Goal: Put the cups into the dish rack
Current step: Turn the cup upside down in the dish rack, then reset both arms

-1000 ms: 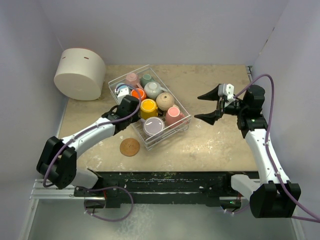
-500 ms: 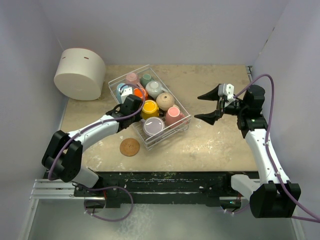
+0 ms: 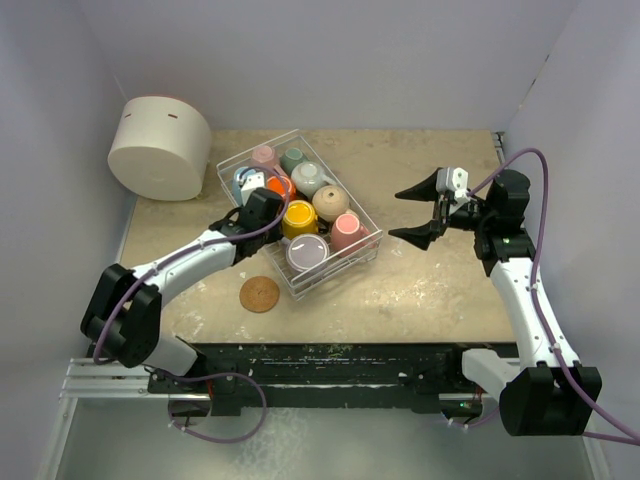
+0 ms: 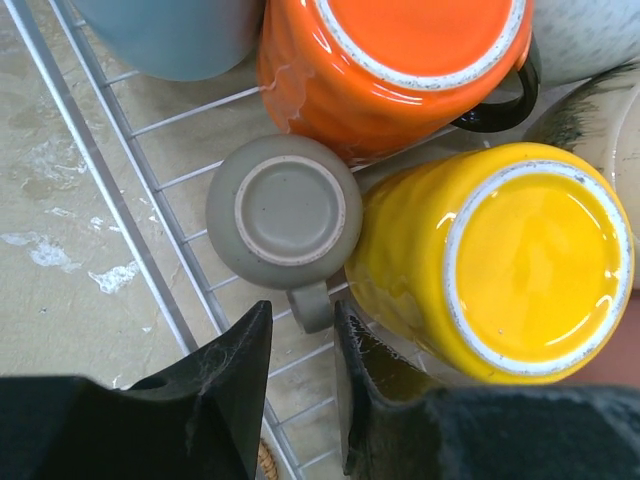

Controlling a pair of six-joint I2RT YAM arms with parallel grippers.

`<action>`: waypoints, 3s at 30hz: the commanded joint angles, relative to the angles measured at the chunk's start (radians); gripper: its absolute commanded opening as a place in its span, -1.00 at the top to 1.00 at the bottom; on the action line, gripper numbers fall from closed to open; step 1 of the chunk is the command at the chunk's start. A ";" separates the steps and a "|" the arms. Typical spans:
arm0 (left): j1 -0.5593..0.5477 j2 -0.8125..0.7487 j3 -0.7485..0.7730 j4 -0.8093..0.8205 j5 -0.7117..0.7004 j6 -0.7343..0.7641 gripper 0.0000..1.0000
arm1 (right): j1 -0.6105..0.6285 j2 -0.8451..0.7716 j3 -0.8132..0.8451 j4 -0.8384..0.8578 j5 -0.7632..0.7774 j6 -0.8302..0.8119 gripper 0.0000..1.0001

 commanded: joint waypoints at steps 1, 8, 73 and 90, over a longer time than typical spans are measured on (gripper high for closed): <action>0.005 -0.083 0.039 -0.002 0.000 0.019 0.29 | -0.005 -0.003 0.023 0.027 0.002 0.004 -0.64; 0.005 -0.190 0.016 -0.004 0.025 0.012 0.24 | -0.005 -0.005 0.023 0.025 0.010 0.007 -0.65; 0.177 -0.424 0.755 -0.167 0.773 0.286 -0.99 | -0.040 0.119 1.182 -0.747 1.040 0.360 -0.99; 0.177 -0.446 0.693 -0.116 0.854 0.222 -0.99 | -0.040 0.070 1.147 -0.763 1.018 0.367 -0.99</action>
